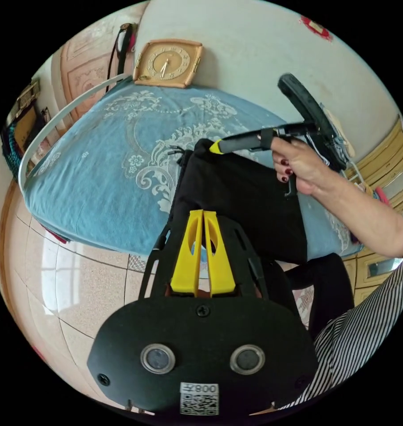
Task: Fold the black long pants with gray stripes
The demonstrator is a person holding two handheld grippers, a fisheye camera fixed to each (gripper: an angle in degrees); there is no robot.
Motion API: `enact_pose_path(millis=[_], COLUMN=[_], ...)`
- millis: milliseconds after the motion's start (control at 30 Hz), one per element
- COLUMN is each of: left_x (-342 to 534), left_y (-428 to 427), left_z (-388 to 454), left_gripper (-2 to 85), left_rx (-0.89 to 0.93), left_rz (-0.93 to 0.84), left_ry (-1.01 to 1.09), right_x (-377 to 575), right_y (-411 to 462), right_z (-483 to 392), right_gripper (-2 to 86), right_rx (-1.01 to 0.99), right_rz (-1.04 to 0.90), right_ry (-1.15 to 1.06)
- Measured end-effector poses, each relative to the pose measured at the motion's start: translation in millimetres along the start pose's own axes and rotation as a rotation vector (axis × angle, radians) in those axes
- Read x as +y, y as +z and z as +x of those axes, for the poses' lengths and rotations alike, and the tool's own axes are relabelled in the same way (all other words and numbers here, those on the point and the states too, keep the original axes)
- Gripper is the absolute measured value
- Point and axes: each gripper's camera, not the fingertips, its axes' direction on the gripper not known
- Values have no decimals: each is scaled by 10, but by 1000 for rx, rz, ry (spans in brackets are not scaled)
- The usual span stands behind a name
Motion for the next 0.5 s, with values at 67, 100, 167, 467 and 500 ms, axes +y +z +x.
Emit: enact_pose_path(millis=[67, 100, 167, 467, 500], left_x=[71, 79, 101, 480, 523], left_y=[107, 116, 152, 54, 60], left_z=[-6, -14, -60, -194, -179], left_gripper=[3, 3, 3, 9, 10], left_rx=[13, 20, 49, 266, 295], left_rz=[13, 10, -14, 39, 35], left_ry=[18, 17, 11, -99, -97], right_x=[-50, -42, -43, 750, 1007], right_y=[190, 192, 176, -789, -913], right_z=[5, 1, 26, 543, 640], right_gripper=[1, 0, 1, 5, 6], right_rx=[7, 8, -11, -151, -182], right_rz=[-75, -69, -101, 98, 121], right_ry=[3, -14, -29, 82, 108])
